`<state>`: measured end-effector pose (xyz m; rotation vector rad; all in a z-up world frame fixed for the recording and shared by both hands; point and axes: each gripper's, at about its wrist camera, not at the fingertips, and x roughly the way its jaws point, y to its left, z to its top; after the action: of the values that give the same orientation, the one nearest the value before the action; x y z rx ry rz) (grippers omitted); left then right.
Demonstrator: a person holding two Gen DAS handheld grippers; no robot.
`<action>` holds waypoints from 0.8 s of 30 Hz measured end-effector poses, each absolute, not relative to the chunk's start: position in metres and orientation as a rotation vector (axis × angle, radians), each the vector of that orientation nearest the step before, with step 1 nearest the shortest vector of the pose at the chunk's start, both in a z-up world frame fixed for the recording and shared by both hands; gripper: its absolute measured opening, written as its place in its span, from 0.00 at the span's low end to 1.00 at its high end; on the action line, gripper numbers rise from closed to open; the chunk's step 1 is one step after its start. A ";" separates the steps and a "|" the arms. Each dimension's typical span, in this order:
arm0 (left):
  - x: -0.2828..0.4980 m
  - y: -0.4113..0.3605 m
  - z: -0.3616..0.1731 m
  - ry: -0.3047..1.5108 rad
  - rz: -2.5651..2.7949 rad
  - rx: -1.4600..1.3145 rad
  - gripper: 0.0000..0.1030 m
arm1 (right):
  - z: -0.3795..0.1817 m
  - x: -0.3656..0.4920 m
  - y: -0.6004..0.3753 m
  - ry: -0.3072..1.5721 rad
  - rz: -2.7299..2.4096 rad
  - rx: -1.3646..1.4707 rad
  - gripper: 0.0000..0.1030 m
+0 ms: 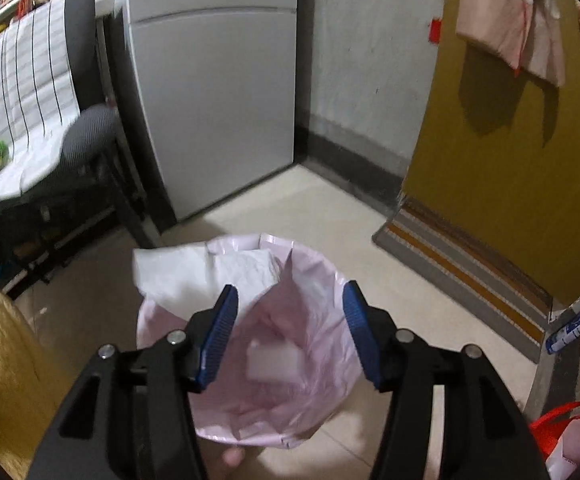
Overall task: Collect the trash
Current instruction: 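Carry the sponge and tissue to the pink bin and release both, then swing both tools back toward the chair of trash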
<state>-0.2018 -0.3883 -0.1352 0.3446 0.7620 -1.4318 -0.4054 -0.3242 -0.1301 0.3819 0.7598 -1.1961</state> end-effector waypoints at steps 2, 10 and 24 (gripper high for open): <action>-0.198 -0.380 -0.128 0.748 -1.411 0.330 0.35 | -0.115 -0.400 -0.323 0.727 -1.188 0.357 0.52; -0.166 -0.321 -0.092 0.697 -1.246 0.279 0.35 | -0.057 -0.352 -0.303 0.601 -1.024 0.260 0.52; -0.078 -0.126 -0.062 0.729 -0.775 0.114 0.43 | -0.024 -0.201 -0.226 0.619 -0.587 0.165 0.52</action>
<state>-0.0783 -0.1257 -0.0621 0.1139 0.7289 -0.7747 -0.2006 -0.2263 -0.0243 0.1649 0.6186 -0.5871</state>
